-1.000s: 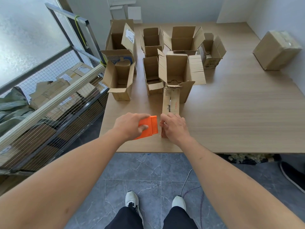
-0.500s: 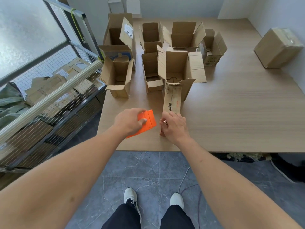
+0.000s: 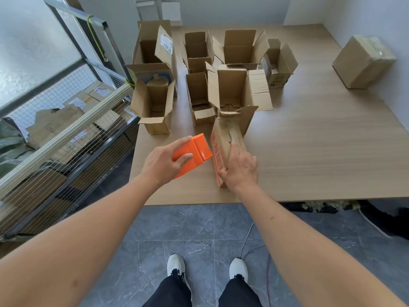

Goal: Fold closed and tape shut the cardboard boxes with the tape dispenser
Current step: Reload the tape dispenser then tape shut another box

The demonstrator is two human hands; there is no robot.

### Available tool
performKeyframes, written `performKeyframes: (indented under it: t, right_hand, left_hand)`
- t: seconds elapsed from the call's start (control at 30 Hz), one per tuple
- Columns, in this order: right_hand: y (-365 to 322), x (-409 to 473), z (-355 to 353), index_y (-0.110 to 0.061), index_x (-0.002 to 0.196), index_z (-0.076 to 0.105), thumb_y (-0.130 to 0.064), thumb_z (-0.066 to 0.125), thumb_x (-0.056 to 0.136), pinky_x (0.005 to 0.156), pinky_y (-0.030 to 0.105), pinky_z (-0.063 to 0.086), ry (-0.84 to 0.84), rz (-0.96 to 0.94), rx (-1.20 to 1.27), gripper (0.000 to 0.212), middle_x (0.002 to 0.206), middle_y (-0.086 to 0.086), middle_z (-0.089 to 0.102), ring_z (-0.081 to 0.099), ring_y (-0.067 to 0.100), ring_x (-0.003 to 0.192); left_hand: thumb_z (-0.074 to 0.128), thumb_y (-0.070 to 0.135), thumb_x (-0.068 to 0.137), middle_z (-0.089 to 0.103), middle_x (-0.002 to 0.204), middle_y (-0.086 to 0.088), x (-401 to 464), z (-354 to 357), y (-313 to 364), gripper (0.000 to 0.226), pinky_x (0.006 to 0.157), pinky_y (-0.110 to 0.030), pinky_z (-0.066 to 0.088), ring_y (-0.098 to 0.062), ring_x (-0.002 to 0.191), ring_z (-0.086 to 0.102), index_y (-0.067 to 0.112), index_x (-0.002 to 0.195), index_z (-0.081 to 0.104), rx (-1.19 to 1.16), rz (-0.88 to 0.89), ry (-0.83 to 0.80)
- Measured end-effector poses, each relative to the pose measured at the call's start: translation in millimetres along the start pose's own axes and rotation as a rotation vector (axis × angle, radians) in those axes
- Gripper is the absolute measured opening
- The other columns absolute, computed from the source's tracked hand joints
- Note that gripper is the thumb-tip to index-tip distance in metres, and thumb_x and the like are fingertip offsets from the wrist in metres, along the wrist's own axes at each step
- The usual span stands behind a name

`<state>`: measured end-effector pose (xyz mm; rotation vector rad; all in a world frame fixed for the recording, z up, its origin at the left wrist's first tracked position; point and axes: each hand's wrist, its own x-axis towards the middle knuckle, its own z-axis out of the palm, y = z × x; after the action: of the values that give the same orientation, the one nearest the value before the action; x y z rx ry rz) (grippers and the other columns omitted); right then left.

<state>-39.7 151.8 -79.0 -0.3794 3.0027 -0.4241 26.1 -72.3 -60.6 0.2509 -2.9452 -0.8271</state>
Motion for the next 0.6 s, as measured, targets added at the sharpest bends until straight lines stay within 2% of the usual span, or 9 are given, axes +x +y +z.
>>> performKeyframes:
  t: [0.07,0.2,0.3,0.4,0.43,0.5,0.6]
  right_hand:
    - [2.4,-3.0,-3.5,-0.015,0.151,0.031,-0.033,0.079,0.082,0.094,0.041,0.041,-0.054,0.019,-0.056,0.086,0.128,0.009,0.059,0.057,0.028,0.112]
    - [8.1,-8.3,-11.9,-0.032,0.146,0.042,-0.029,0.075,0.087,0.103,0.041,0.038,-0.129,0.039,-0.128,0.068,0.124,0.009,0.049,0.047,0.028,0.115]
    - [14.7,-13.3,-17.8,-0.032,0.125,0.057,-0.016,0.071,0.089,0.093,0.038,0.044,-0.061,0.018,-0.102,0.042,0.119,0.007,0.042,0.042,0.029,0.112]
    - [14.1,-14.7,-18.8,-0.027,0.121,0.058,-0.012,0.07,0.086,0.091,0.039,0.047,-0.021,0.008,-0.126,0.04,0.121,0.008,0.043,0.043,0.03,0.112]
    - [9.5,-15.0,-17.9,-0.026,0.124,0.056,-0.017,0.071,0.085,0.092,0.041,0.047,-0.025,0.014,-0.123,0.042,0.122,0.009,0.043,0.043,0.03,0.113]
    - [-4.7,-17.0,-13.2,-0.023,0.128,0.051,-0.04,0.069,0.081,0.096,0.043,0.044,-0.054,0.041,-0.134,0.053,0.127,0.012,0.043,0.045,0.033,0.116]
    - [-25.2,-21.9,0.4,-0.016,0.138,0.043,-0.079,0.047,0.073,0.111,0.056,0.028,-0.124,0.089,-0.161,0.091,0.145,0.022,0.039,0.037,0.041,0.134]
  left_hand:
    - [0.053,0.062,0.096,0.066,0.129,-0.001,-2.1,-5.9,-4.1,0.06,0.084,-0.048,0.058,-0.027,0.102,0.067,0.051,0.151,0.032,-0.056,0.029,0.006]
    - [0.052,0.063,0.097,0.069,0.125,-0.002,-1.6,-16.4,-8.7,0.06,0.081,-0.044,0.058,-0.028,0.096,0.068,0.045,0.152,0.037,-0.072,0.085,0.082]
    - [0.054,0.059,0.099,0.071,0.117,-0.003,-0.6,-27.1,-10.7,0.06,0.076,-0.039,0.057,-0.025,0.087,0.068,0.041,0.153,0.039,-0.057,0.111,0.138]
    - [0.053,0.06,0.098,0.071,0.113,-0.003,-1.8,-38.5,-11.6,0.06,0.074,-0.038,0.055,-0.023,0.084,0.065,0.041,0.153,0.038,-0.059,0.11,0.167]
    - [0.052,0.061,0.097,0.07,0.112,-0.003,-2.6,-41.9,-11.9,0.061,0.075,-0.039,0.055,-0.024,0.084,0.065,0.041,0.153,0.039,-0.057,0.106,0.175]
    - [0.05,0.061,0.097,0.07,0.114,-0.005,-3.8,-46.8,-13.5,0.062,0.077,-0.042,0.056,-0.026,0.087,0.066,0.039,0.154,0.039,-0.047,0.106,0.179]
    - [0.05,0.06,0.097,0.07,0.114,-0.004,-5.0,-49.4,-18.1,0.063,0.076,-0.038,0.054,-0.026,0.086,0.067,0.037,0.154,0.039,-0.046,0.119,0.186]
